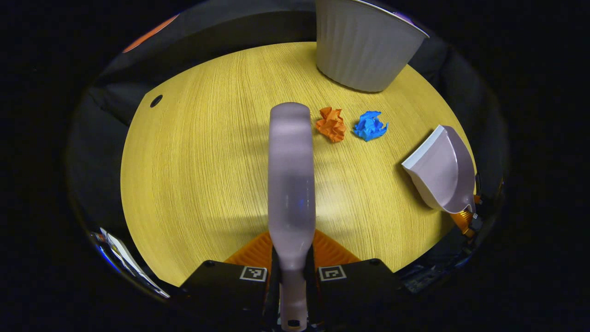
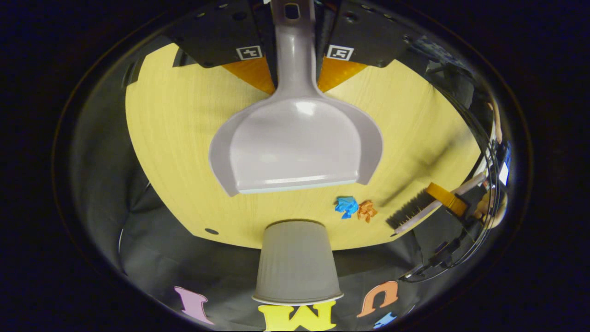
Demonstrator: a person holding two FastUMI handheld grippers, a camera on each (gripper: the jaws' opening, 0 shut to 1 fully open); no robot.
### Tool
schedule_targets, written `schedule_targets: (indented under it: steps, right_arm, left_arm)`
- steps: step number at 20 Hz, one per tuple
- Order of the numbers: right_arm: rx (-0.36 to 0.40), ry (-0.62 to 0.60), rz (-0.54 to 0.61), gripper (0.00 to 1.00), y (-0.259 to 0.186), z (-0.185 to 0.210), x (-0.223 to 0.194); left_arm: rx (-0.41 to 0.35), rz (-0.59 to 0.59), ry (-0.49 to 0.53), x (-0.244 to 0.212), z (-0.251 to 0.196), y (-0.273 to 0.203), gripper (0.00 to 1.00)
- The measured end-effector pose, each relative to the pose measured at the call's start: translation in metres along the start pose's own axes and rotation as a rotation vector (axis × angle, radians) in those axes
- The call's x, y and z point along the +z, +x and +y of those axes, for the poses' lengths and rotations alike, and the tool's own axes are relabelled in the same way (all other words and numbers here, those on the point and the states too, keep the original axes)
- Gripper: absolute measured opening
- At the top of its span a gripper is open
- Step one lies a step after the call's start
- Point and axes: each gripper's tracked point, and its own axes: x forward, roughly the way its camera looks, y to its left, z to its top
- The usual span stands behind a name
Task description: Pick up the small broom and dustpan from the desktop, sweep the trash into the dustpan with the broom, and then empty the trash into the garbage bin.
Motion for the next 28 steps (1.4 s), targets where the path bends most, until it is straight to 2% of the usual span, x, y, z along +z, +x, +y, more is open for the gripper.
schedule_targets:
  steps: [5,10,12,13,18,24,25,26,28]
  right_arm:
    - [0.078,-0.015,0.057,0.36,0.007,0.015,0.007]
    - [0.065,-0.084,0.089,0.36,0.012,0.015,0.015]
    - [0.088,-0.079,0.105,0.36,0.014,0.02,0.016]
    - [0.099,-0.074,0.111,0.36,0.015,0.021,0.016]
    - [0.122,-0.087,0.121,0.36,0.017,0.026,0.021]
    - [0.134,-0.086,0.123,0.36,0.015,0.026,0.036]
    - [0.138,-0.083,0.125,0.36,0.012,0.026,0.04]
    - [0.142,-0.079,0.125,0.36,0.011,0.026,0.041]
    - [0.147,-0.072,0.122,0.36,0.013,0.027,0.04]
  left_arm:
    - [-0.026,0.039,0.045,0.089,-0.015,-0.017,0.27]
    - [-0.049,0.055,0.098,0.188,-0.031,-0.042,0.27]
    - [-0.059,0.065,0.142,0.168,-0.018,-0.024,0.27]
    - [-0.072,0.077,0.158,0.196,-0.037,-0.029,0.27]
    - [-0.147,0.084,0.312,0.227,-0.079,-0.047,0.27]
    - [-0.186,0.095,0.469,0.253,-0.139,-0.066,0.27]
    - [-0.201,0.099,0.495,0.259,-0.153,-0.07,0.3]
    - [-0.204,0.101,0.525,0.266,-0.165,-0.075,0.27]
    - [-0.213,0.092,0.588,0.281,-0.19,-0.088,0.27]
